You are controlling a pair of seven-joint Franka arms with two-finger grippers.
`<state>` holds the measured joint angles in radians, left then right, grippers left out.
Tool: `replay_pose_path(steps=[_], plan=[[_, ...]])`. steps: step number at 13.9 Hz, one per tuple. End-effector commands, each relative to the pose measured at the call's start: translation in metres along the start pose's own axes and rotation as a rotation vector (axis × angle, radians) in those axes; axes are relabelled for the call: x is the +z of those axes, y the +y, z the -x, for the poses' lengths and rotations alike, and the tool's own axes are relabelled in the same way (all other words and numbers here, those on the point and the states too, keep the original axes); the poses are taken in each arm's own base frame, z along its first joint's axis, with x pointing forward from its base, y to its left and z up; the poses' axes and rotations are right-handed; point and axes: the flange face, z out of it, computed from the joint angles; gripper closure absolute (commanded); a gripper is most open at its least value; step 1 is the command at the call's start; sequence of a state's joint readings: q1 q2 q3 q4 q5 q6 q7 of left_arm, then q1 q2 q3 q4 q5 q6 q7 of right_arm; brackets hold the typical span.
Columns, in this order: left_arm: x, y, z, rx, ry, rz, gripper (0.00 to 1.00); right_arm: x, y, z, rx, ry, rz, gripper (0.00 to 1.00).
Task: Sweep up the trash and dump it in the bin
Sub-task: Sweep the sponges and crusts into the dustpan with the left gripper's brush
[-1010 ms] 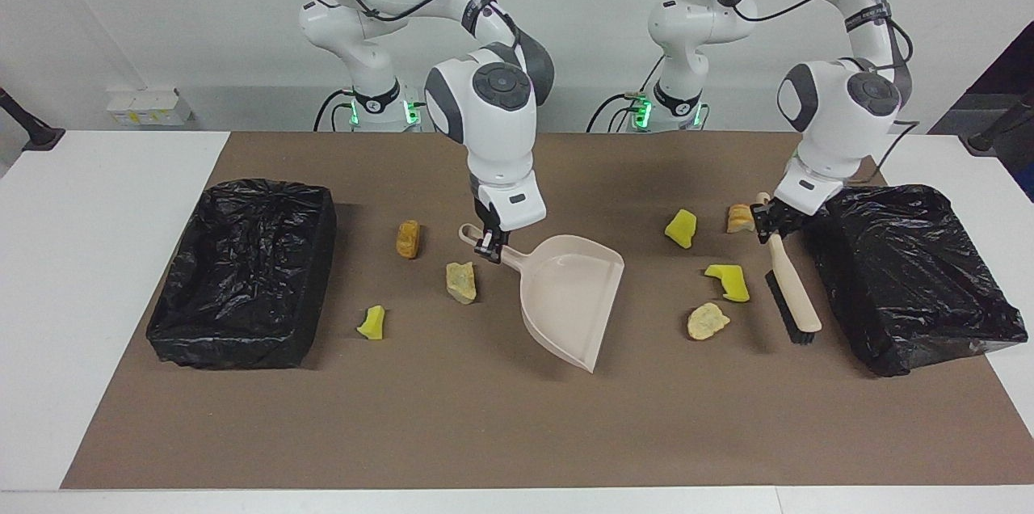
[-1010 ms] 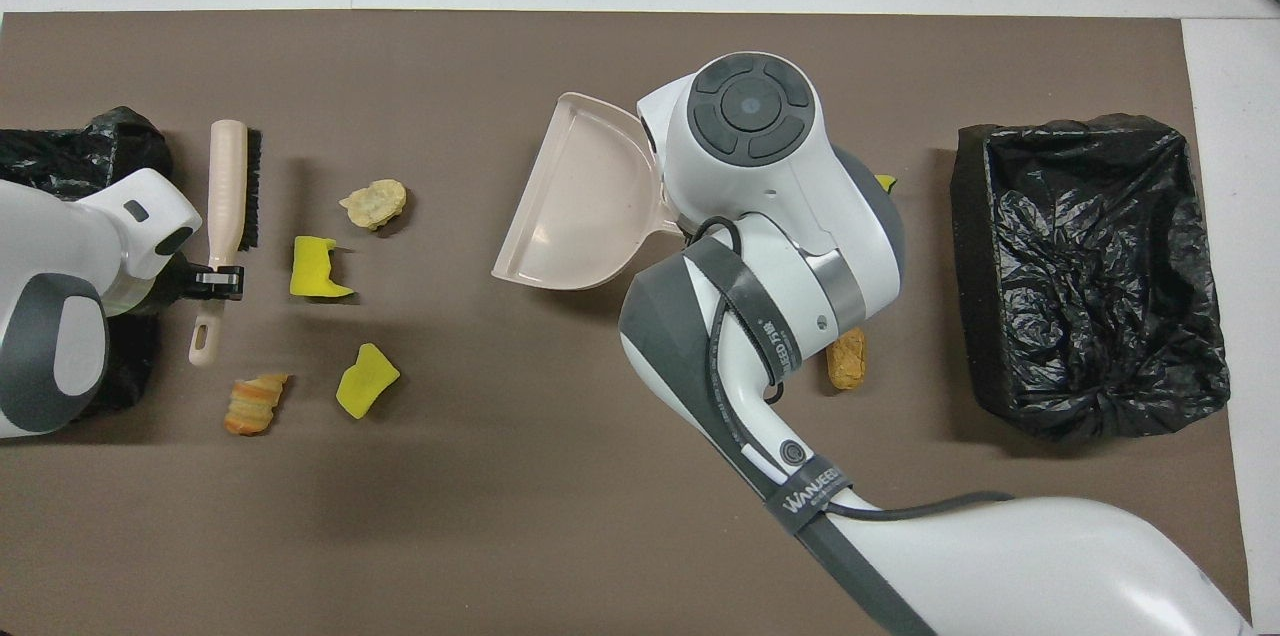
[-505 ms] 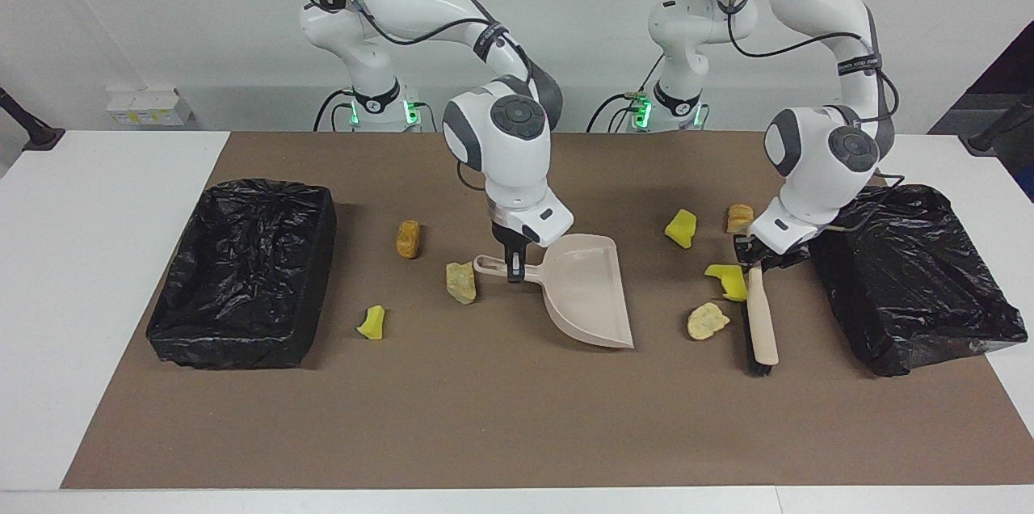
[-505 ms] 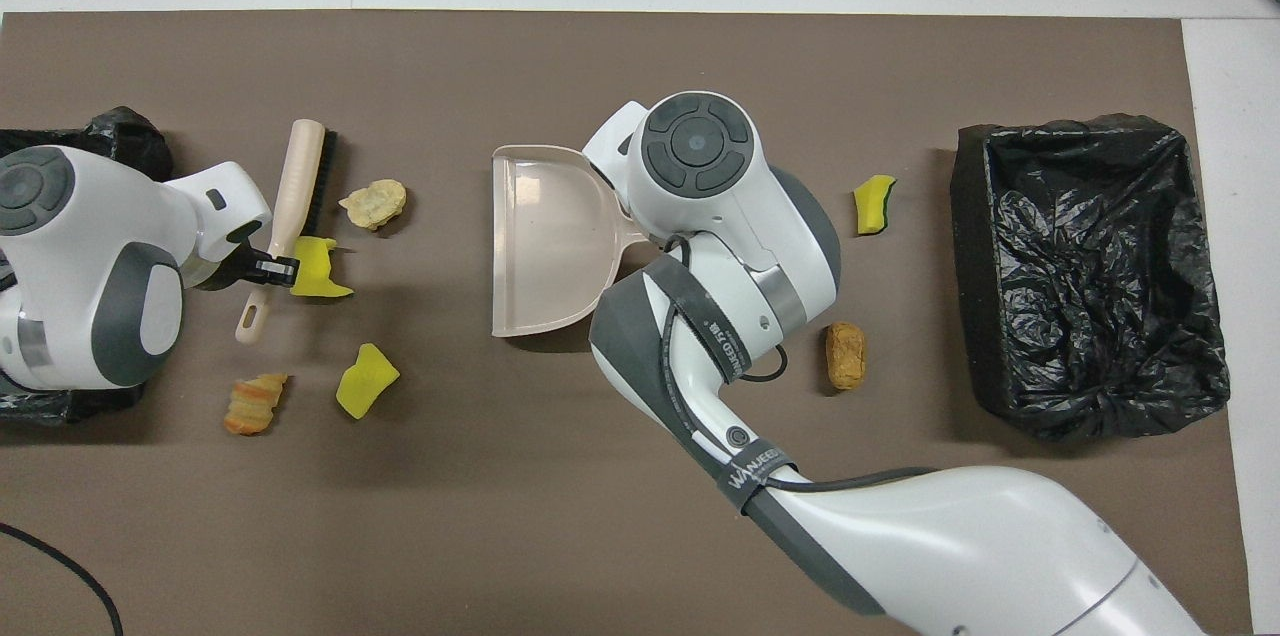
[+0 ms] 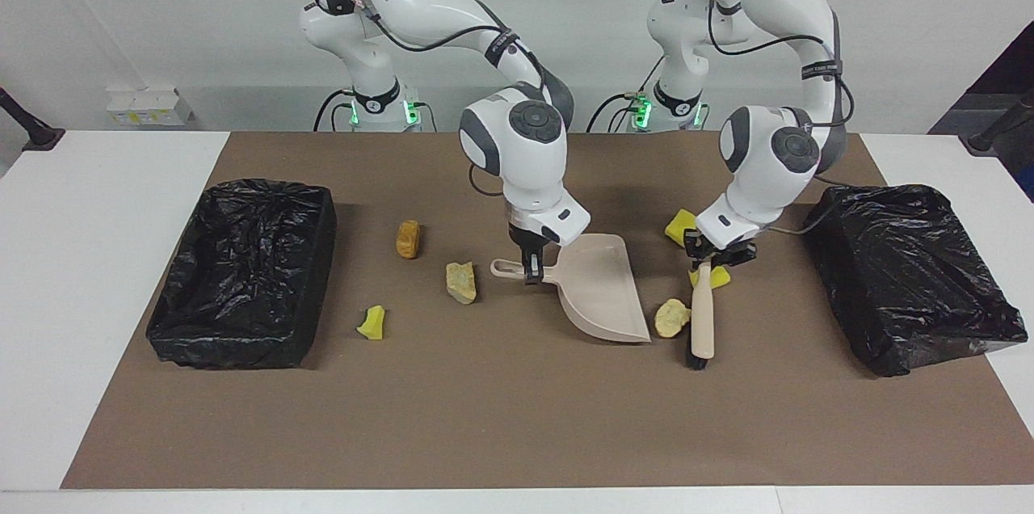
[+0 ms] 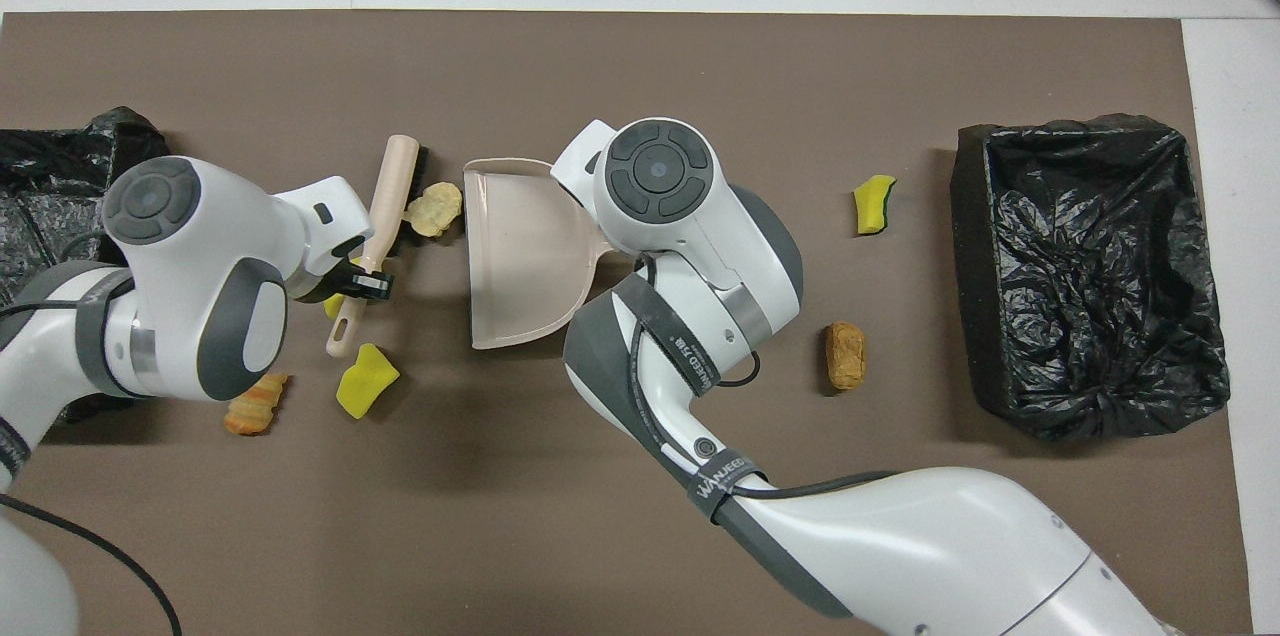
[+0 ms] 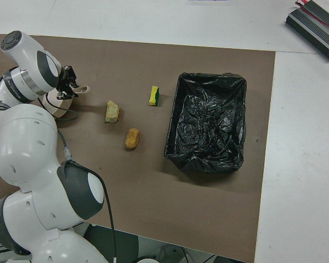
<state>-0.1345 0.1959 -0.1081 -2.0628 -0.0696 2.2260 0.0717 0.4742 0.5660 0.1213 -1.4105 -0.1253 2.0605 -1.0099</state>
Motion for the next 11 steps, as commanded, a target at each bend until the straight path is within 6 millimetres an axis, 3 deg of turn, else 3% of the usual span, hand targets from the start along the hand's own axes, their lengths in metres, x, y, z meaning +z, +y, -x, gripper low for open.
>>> replay_pose_path(steps=[1,3,6,7,9,11], plan=[[-0.004,0.057,0.018,-0.037,-0.071,0.007,1.0,0.011,-0.001,-0.003,0.0,0.006,0.007,1.0],[-0.025,0.083,0.024,-0.085,-0.097,0.0,1.0,0.02,-0.004,0.002,0.001,0.008,0.009,1.0],[-0.058,0.098,0.037,-0.113,-0.099,0.036,1.0,0.021,-0.001,0.007,-0.001,0.01,0.013,1.0],[-0.063,0.113,0.042,-0.1,-0.102,0.049,1.0,0.019,-0.001,0.007,-0.002,0.011,0.016,1.0],[-0.079,0.119,0.047,-0.113,-0.084,0.073,1.0,0.02,0.001,0.009,0.003,0.012,0.013,1.0],[-0.091,0.109,0.048,-0.188,-0.064,0.075,1.0,0.024,0.004,0.019,0.008,0.008,0.006,1.0]])
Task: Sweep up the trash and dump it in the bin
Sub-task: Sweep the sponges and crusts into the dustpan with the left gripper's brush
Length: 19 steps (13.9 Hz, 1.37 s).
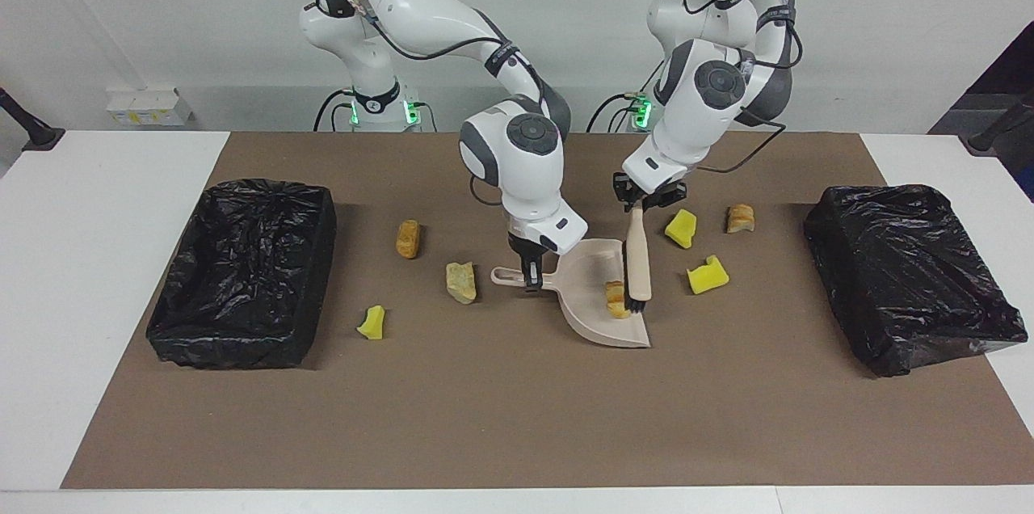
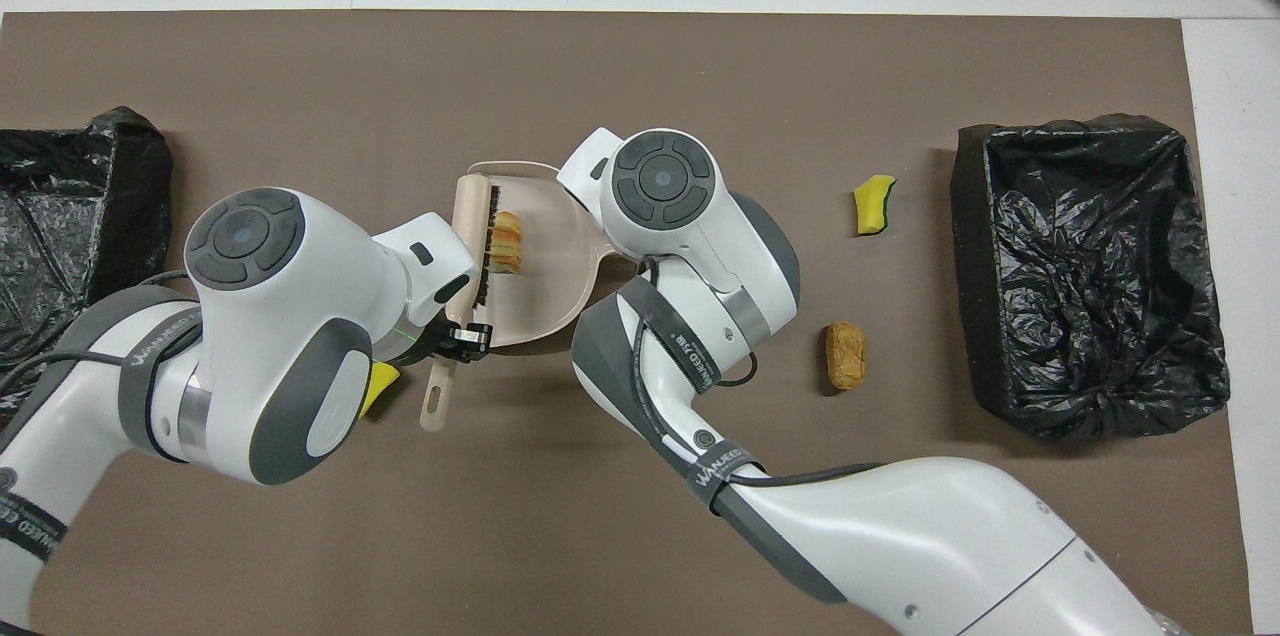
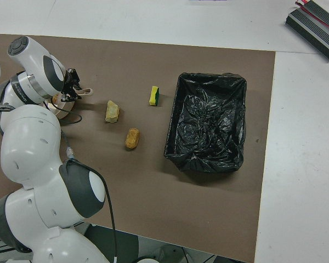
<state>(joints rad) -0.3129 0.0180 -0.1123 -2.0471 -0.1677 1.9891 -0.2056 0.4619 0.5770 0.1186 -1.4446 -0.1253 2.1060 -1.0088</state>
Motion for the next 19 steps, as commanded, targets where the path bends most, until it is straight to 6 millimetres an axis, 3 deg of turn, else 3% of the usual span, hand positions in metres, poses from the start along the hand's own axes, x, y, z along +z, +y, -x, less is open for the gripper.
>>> replay_pose_path(steps=[1,3,7,10,13,15,17,19], plan=[[-0.011,-0.01,0.01,-0.149,-0.01,0.01,1.0,0.003,0.002,0.008,0.008,0.019,0.003,1.0],[-0.01,-0.023,0.025,-0.292,-0.096,-0.042,1.0,0.003,0.004,0.01,0.024,0.048,-0.011,1.0],[0.0,-0.083,0.047,-0.694,-0.119,-0.174,1.0,-0.002,0.0,0.001,0.018,0.054,-0.018,1.0],[0.014,-0.119,0.081,-0.825,-0.098,-0.273,1.0,-0.009,-0.006,-0.006,0.022,0.043,-0.044,1.0],[0.022,-0.143,0.123,-0.858,-0.15,-0.362,1.0,-0.012,-0.015,-0.016,0.009,0.006,-0.058,1.0],[0.042,-0.152,0.159,-0.838,-0.128,-0.376,1.0,-0.01,-0.03,-0.03,-0.032,-0.041,-0.087,1.0],[0.066,-0.163,0.169,-0.828,-0.098,-0.351,1.0,-0.011,-0.034,-0.034,-0.022,-0.051,-0.091,1.0],[0.077,-0.159,0.171,-0.766,-0.11,-0.35,1.0,-0.011,-0.036,-0.038,-0.007,-0.064,-0.079,1.0]])
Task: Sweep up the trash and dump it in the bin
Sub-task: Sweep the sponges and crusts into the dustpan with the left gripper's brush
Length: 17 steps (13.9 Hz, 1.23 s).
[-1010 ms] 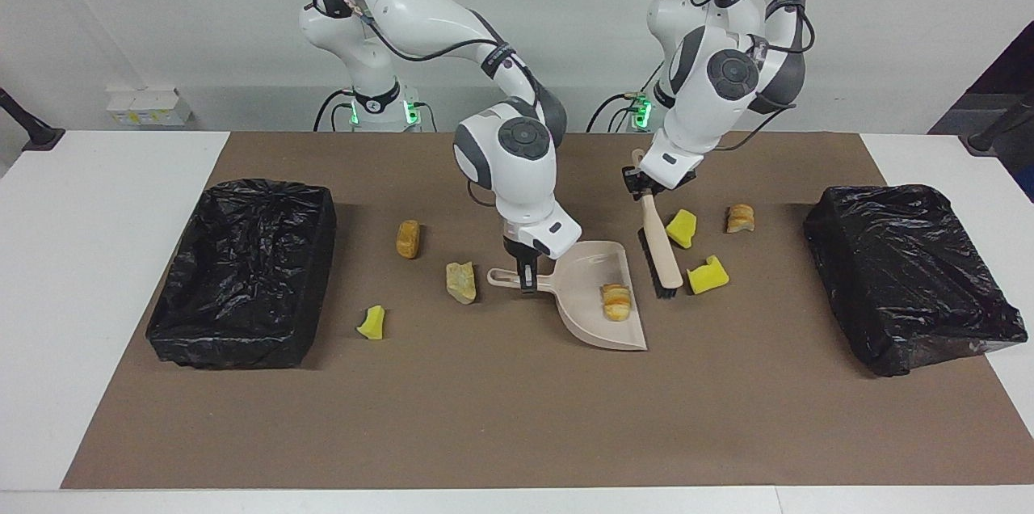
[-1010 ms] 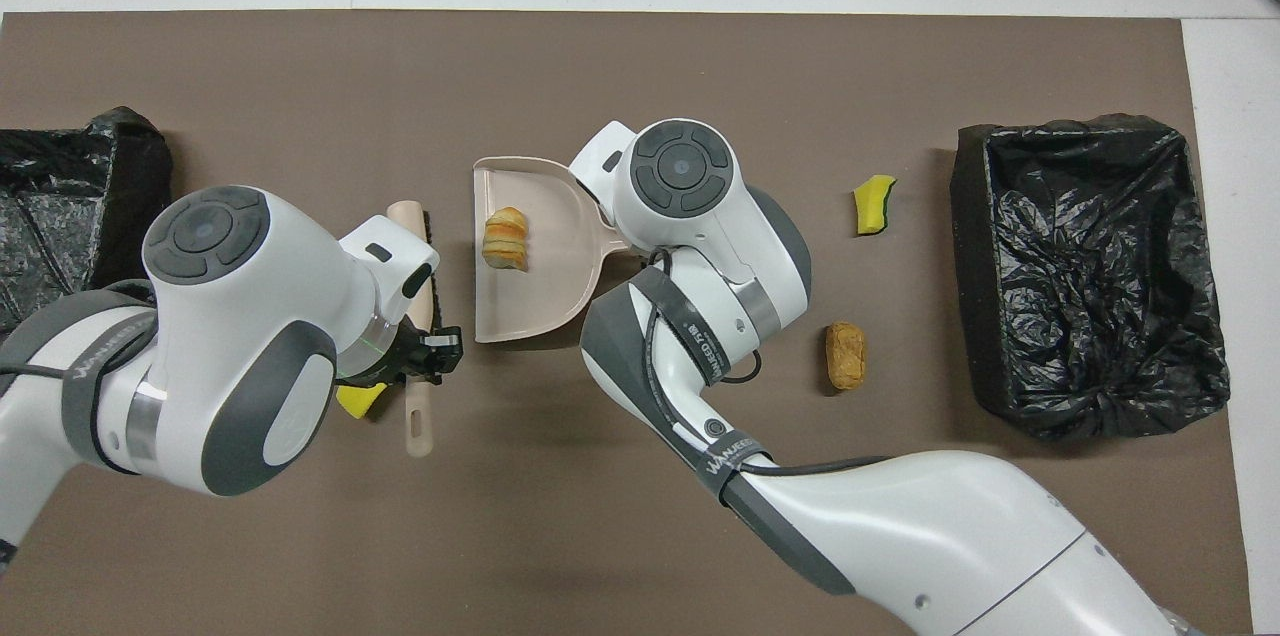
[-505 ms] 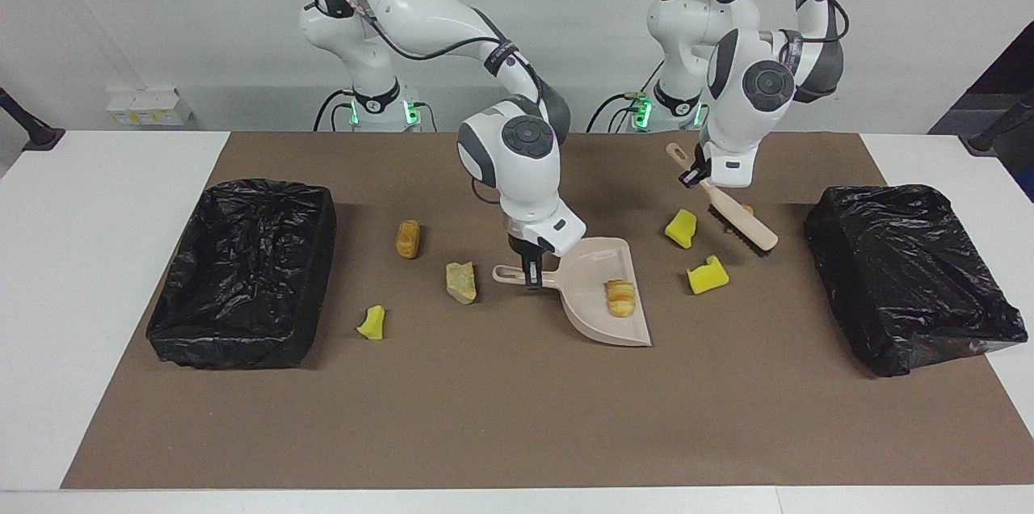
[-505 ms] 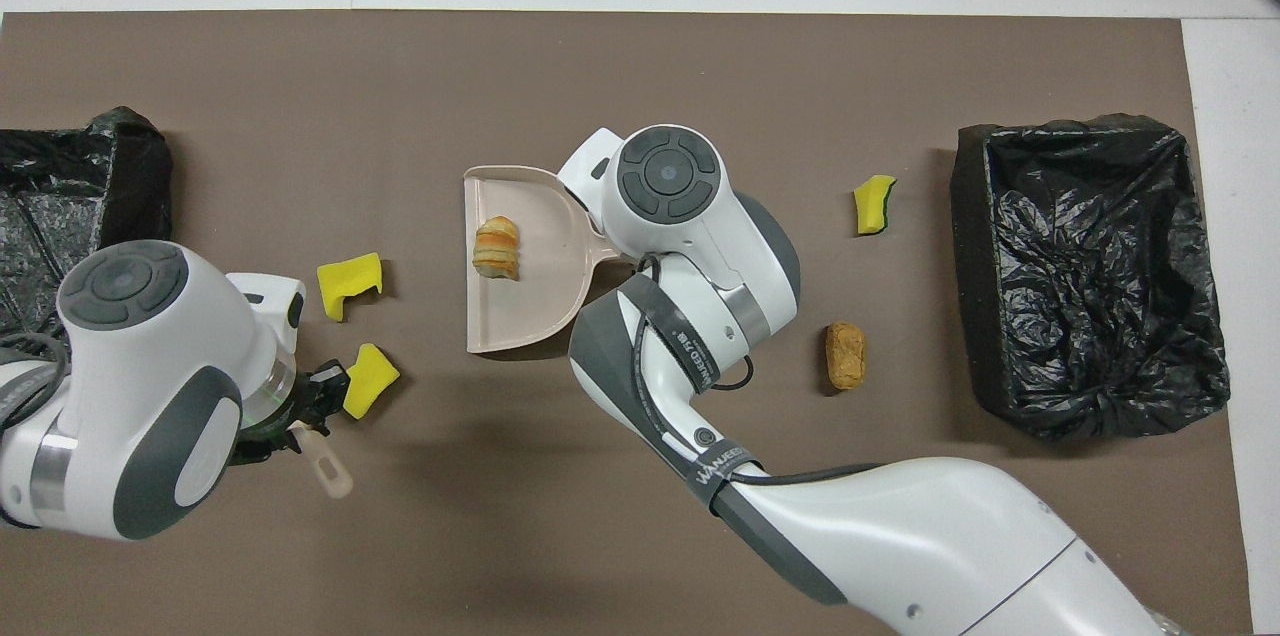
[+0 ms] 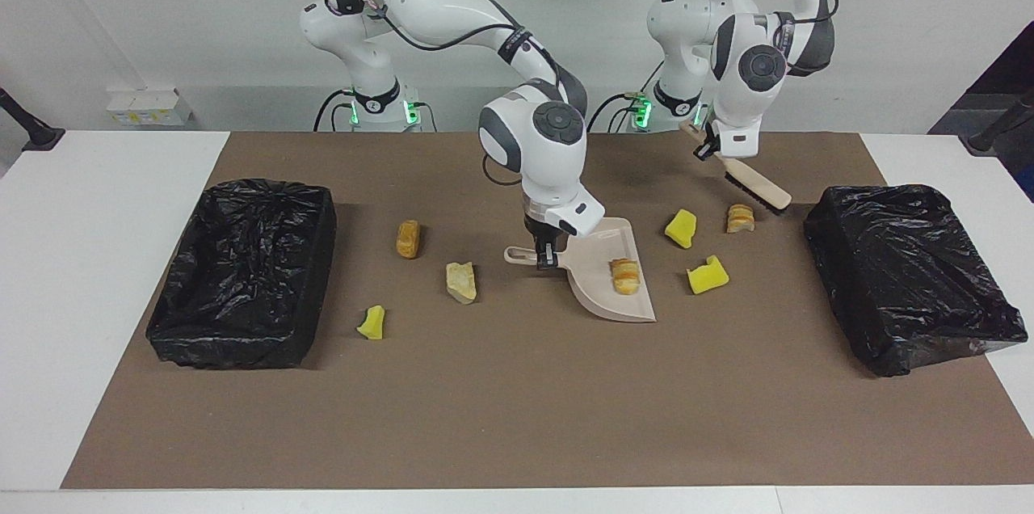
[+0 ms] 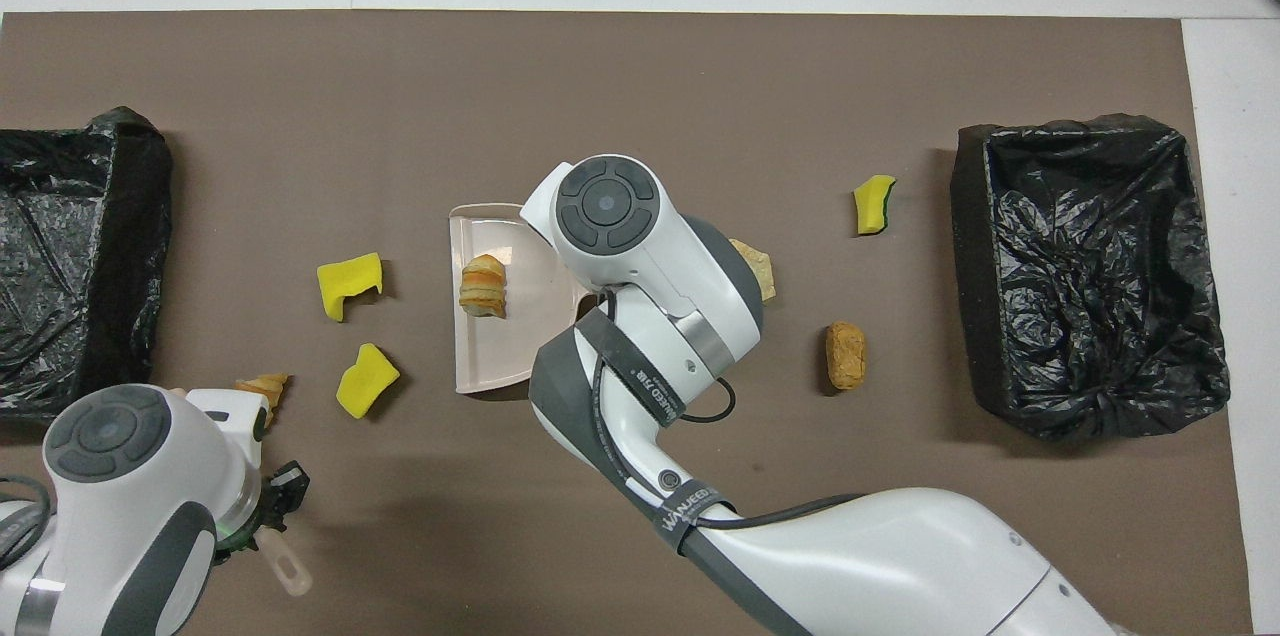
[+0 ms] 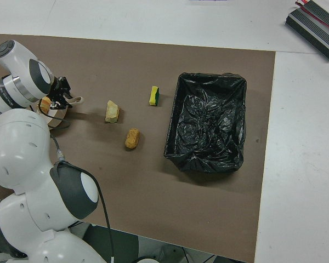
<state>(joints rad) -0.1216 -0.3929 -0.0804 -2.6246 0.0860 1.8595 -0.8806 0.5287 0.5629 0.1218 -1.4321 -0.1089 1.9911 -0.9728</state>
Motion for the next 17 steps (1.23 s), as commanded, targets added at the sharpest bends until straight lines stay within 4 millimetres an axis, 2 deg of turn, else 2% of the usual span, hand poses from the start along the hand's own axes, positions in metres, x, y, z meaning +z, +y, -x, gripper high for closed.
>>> replay_pose_path(steps=[1,2,4,6,7,8,11,15,17], plan=[[0.01,-0.003,0.005,0.064,0.039,0.013,1.0,0.0,-0.008,-0.008,0.03,-0.031,0.005,1.0],[0.008,0.001,0.003,0.077,0.046,0.034,1.0,0.001,-0.013,-0.018,0.038,-0.032,0.012,1.0],[0.003,0.02,0.0,0.128,0.057,0.099,1.0,0.001,-0.01,-0.015,0.045,-0.032,0.016,1.0],[-0.007,0.052,-0.016,0.192,0.021,0.14,1.0,0.0,-0.012,-0.017,0.045,-0.032,0.017,1.0],[-0.008,0.071,-0.014,0.226,0.029,0.144,1.0,-0.001,-0.012,-0.017,0.045,-0.031,0.018,1.0],[-0.012,0.083,-0.012,0.246,0.046,0.173,1.0,0.0,-0.012,-0.017,0.045,-0.032,0.017,1.0],[-0.033,0.113,-0.024,0.336,0.026,0.328,1.0,0.0,-0.013,-0.019,0.067,-0.032,0.019,1.0],[-0.048,0.146,0.0,0.512,0.056,0.427,1.0,0.0,-0.013,-0.019,0.072,-0.032,0.019,1.0],[-0.063,0.169,0.029,0.582,0.056,0.481,1.0,0.0,-0.013,-0.019,0.073,-0.032,0.019,1.0]])
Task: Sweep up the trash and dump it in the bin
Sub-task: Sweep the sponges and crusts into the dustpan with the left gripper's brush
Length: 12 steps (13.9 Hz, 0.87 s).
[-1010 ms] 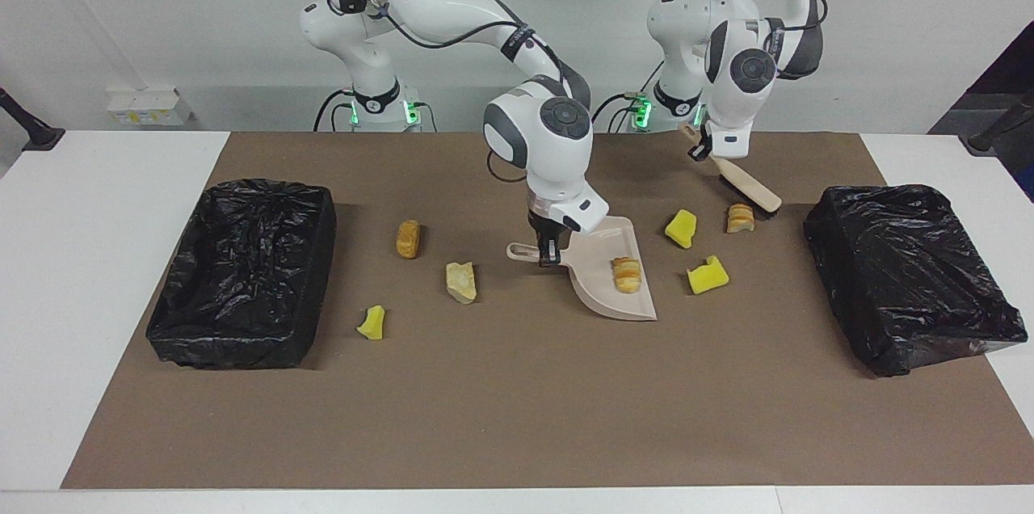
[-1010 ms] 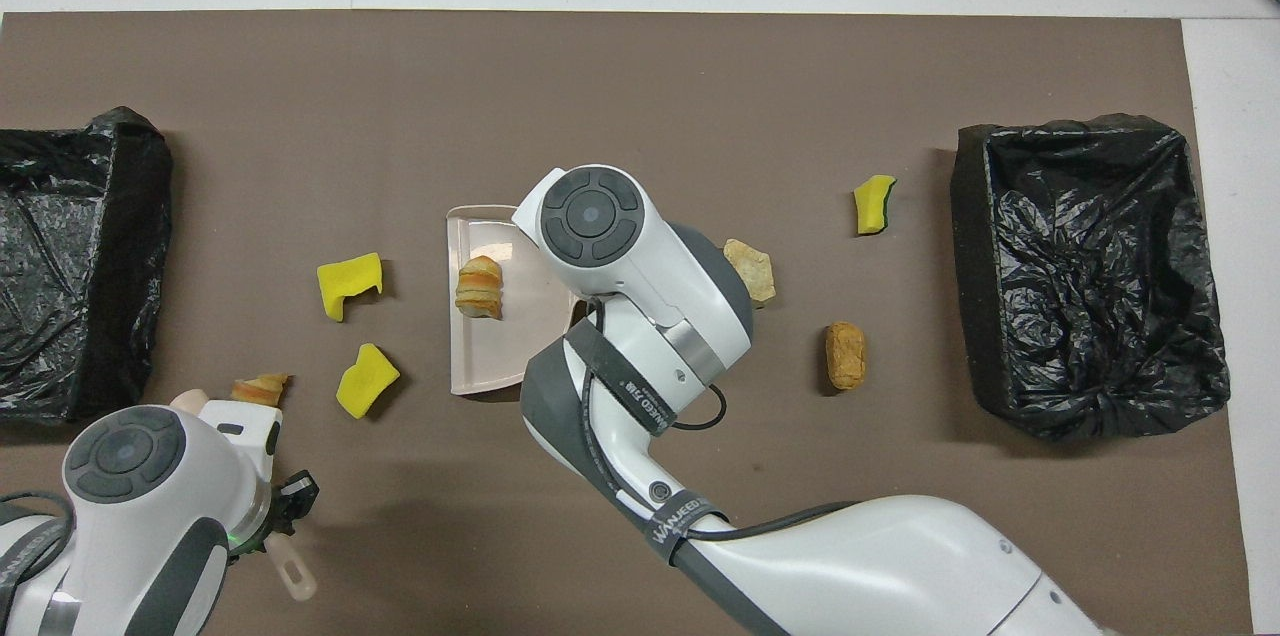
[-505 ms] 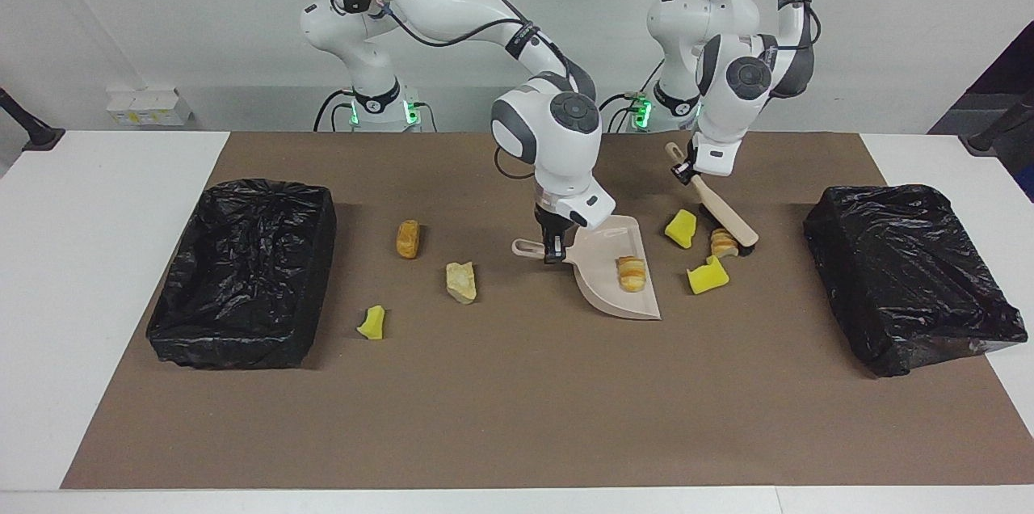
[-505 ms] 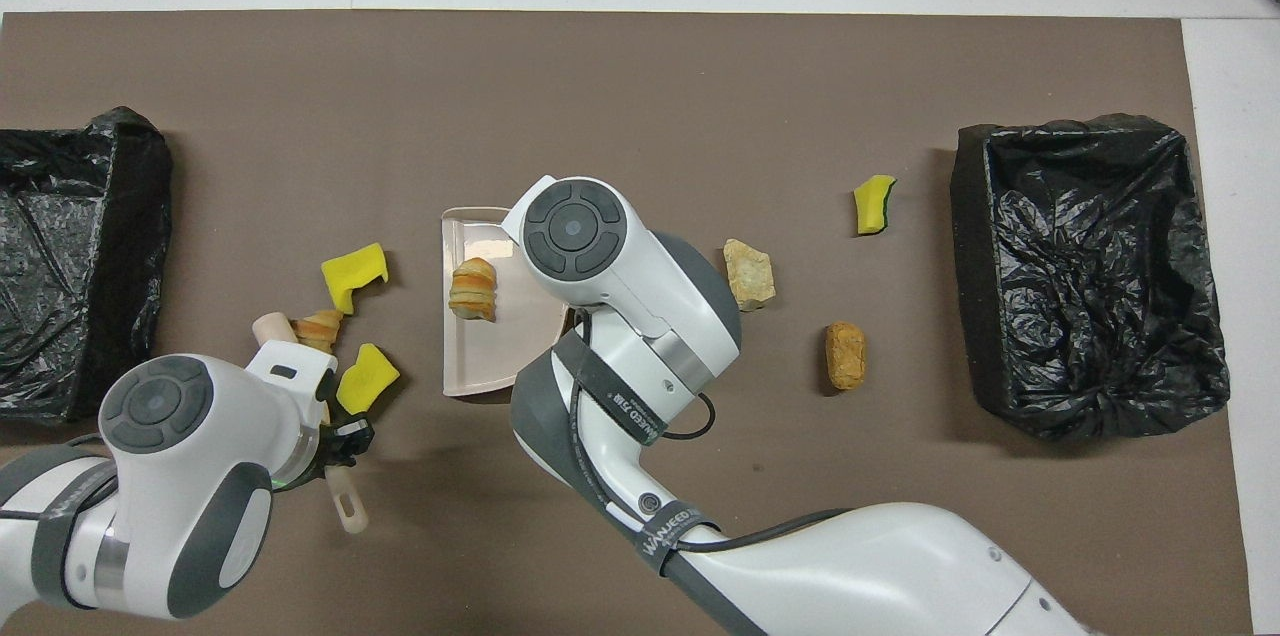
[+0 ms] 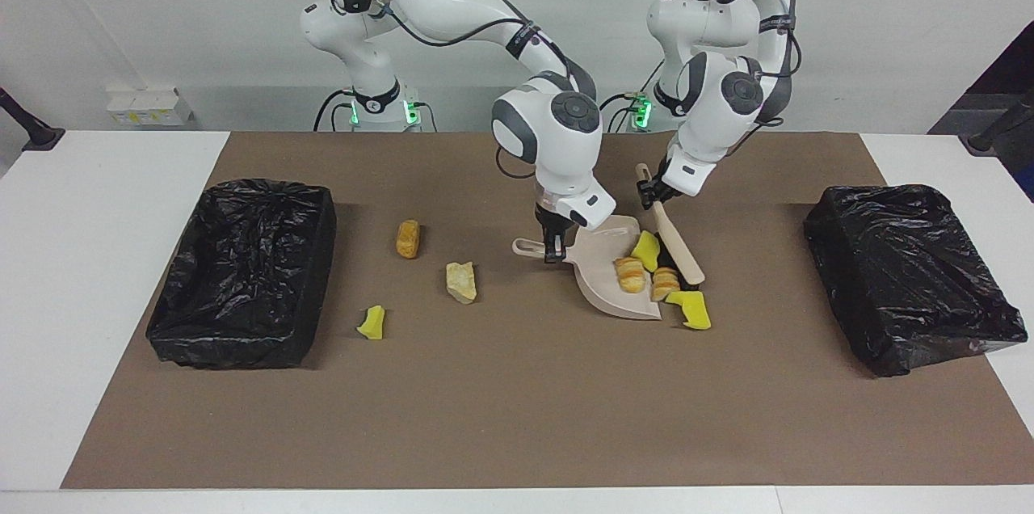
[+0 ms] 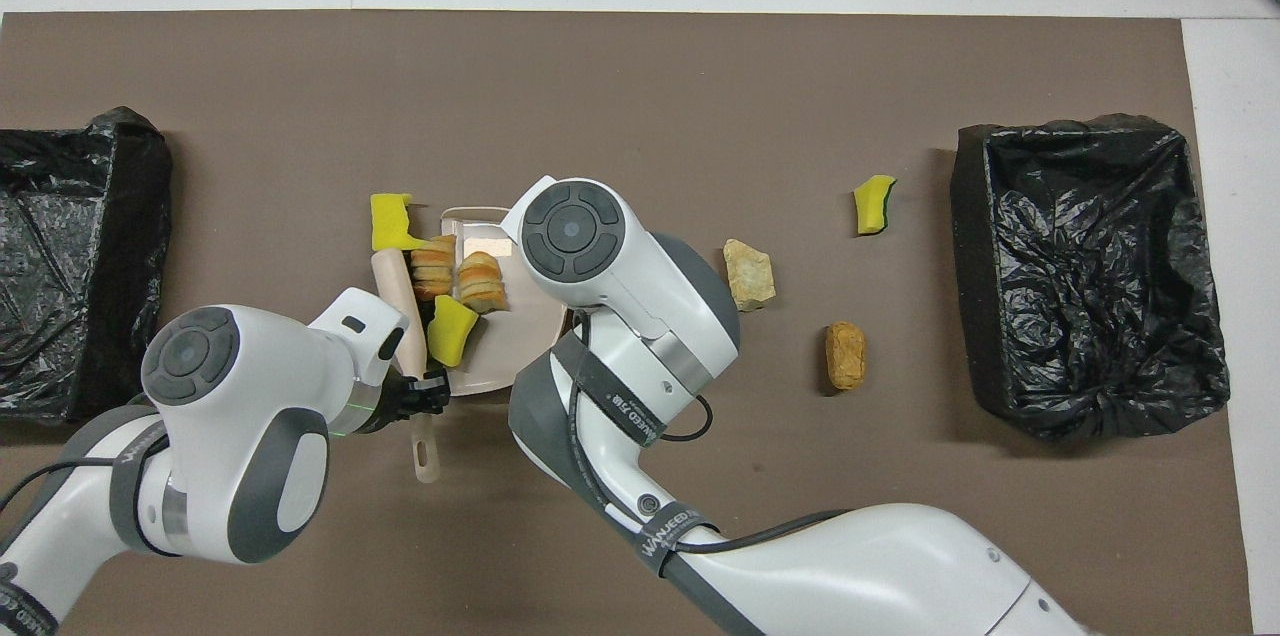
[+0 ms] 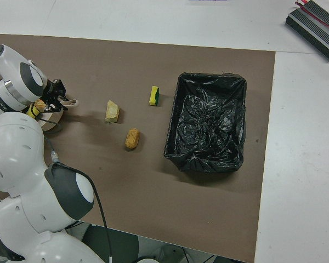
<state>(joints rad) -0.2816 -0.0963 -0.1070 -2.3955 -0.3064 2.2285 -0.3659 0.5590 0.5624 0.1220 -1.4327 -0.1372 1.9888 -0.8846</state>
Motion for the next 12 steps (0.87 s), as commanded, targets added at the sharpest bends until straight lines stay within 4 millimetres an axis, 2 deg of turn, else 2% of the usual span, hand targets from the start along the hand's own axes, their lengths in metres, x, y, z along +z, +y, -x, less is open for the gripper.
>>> replay_pose_path(steps=[1,3,5,6,9,10,11,12], plan=[[-0.008,0.045,0.007,0.097,0.007,0.049,1.0,0.001,-0.002,-0.002,0.027,-0.011,0.005,1.0],[-0.017,0.059,-0.004,0.14,-0.007,0.05,1.0,0.0,-0.002,-0.001,0.029,-0.009,0.005,1.0],[-0.035,0.051,-0.008,0.16,-0.027,-0.004,1.0,0.001,0.003,0.002,0.036,-0.001,0.011,1.0],[-0.048,0.041,-0.017,0.176,-0.012,-0.066,1.0,0.002,0.004,0.004,0.042,0.003,0.01,1.0],[-0.071,-0.007,-0.055,0.142,0.035,-0.165,1.0,0.001,0.01,0.006,0.072,0.034,0.033,1.0],[-0.073,-0.034,-0.073,0.12,0.051,-0.16,1.0,0.002,0.015,0.011,0.091,0.033,0.041,1.0],[-0.065,-0.058,-0.09,0.15,0.053,-0.185,1.0,0.002,0.019,0.016,0.099,0.036,0.048,1.0],[-0.051,-0.074,-0.104,0.181,0.052,-0.193,1.0,0.004,0.019,0.016,0.099,0.037,0.047,1.0]])
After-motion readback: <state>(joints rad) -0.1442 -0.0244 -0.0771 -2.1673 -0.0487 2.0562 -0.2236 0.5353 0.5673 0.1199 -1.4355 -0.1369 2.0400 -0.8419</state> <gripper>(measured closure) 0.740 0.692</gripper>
